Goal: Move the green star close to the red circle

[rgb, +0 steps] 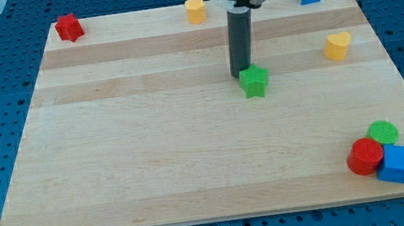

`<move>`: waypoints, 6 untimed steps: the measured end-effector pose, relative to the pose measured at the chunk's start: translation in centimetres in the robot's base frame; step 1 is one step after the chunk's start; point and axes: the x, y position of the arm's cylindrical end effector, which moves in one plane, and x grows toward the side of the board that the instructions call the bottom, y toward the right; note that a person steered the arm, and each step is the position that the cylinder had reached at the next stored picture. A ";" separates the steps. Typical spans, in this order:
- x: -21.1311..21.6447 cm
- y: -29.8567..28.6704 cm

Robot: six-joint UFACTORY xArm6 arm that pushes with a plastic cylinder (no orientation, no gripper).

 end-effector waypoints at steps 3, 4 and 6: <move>7.1 6.0; 8.1 9.0; 10.0 10.5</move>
